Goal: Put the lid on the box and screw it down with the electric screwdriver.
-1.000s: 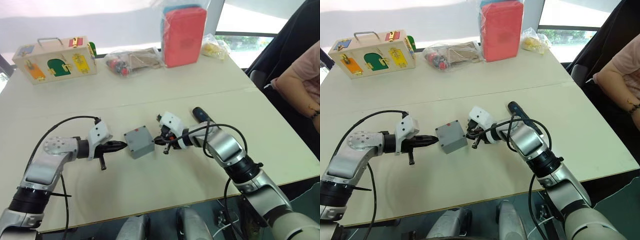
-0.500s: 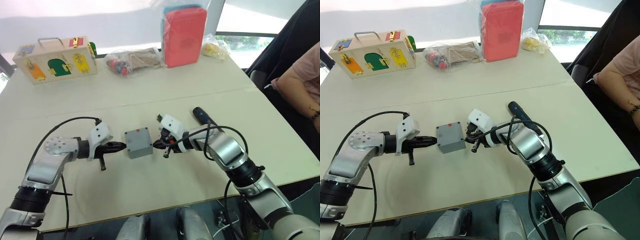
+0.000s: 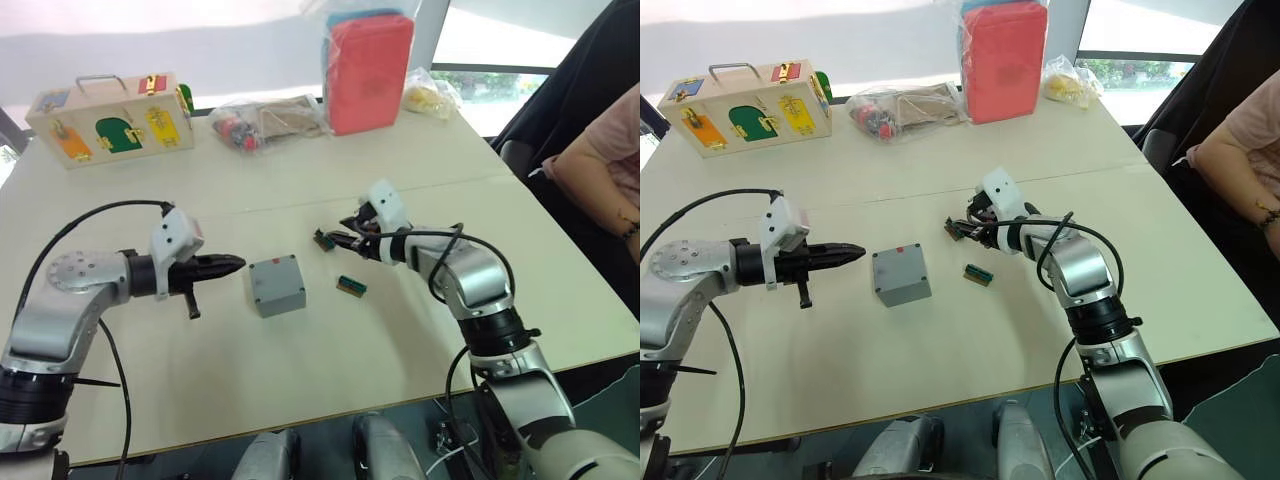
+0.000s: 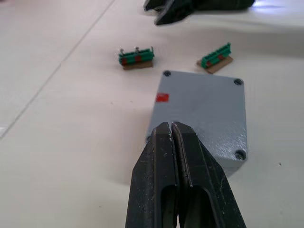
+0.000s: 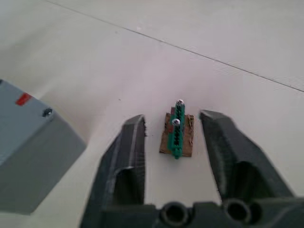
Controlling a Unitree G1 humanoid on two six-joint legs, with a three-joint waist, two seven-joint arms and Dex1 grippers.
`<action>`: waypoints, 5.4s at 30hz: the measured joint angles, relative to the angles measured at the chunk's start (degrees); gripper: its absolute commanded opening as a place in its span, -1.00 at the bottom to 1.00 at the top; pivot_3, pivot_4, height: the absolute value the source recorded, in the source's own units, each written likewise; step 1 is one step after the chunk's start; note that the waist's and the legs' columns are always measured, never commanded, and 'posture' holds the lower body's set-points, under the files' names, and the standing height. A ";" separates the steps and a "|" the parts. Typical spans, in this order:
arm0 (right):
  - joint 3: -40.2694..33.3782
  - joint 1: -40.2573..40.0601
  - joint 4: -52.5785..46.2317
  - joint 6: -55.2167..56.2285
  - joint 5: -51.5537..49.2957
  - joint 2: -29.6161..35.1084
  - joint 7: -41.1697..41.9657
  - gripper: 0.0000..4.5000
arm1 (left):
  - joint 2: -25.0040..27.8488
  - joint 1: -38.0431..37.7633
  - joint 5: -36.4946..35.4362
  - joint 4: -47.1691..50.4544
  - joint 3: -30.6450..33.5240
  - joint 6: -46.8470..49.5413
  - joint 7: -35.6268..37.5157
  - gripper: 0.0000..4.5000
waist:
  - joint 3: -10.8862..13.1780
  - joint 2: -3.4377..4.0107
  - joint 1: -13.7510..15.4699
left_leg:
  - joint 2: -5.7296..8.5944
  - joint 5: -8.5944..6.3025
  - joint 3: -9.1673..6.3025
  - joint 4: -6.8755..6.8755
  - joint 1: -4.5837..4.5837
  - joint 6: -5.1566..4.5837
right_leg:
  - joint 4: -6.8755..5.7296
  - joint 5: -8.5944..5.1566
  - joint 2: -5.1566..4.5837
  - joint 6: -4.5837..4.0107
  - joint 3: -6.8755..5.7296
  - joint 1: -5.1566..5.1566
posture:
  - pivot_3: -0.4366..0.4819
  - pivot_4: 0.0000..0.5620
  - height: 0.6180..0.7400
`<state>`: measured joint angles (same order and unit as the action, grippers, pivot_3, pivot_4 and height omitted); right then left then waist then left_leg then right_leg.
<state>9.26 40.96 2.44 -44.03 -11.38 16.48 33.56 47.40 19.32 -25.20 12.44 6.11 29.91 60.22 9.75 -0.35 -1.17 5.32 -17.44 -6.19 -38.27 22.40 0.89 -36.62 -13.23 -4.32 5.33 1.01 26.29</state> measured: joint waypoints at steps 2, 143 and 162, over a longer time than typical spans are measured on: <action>0.45 0.00 1.58 0.87 0.01 -2.23 -0.76 -0.12 | -1.22 1.57 -0.82 1.43 -0.06 1.06 -1.22 -1.00 | 0.00 0.00 -0.04 | 0.00 0.00 0.01 -0.01 0.00 0.00 | -0.03 0.00 0.00 0.00 0.00 0.02 | -0.05 -0.47 1.00; 12.62 4.49 -5.39 -8.69 -2.27 -0.87 6.53 0.27 | 0.97 -2.01 -2.85 7.75 0.17 3.41 -5.69 -1.00 | -0.02 -0.01 -1.19 | 0.05 0.01 0.02 -0.04 0.00 0.02 | -0.38 -0.01 -0.07 -0.01 -0.01 0.09 | -0.05 -0.47 1.00; 14.91 11.89 -6.90 -28.54 -2.06 36.36 17.05 0.99 | -1.63 2.56 -2.63 6.01 -4.09 0.23 -2.80 -1.00 | -0.02 -0.04 0.09 | 0.00 -0.01 0.24 -0.08 -0.04 -0.03 | -0.18 -0.01 -0.08 -0.01 0.06 0.06 | -0.05 -0.47 1.00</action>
<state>24.17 52.85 -4.46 -72.57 -13.44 52.85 50.61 45.76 21.88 -27.83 18.45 2.03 30.14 57.42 9.73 -0.39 -1.08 5.32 -17.45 -5.95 -38.35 22.36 0.86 -36.80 -13.24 -4.40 5.32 1.07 26.35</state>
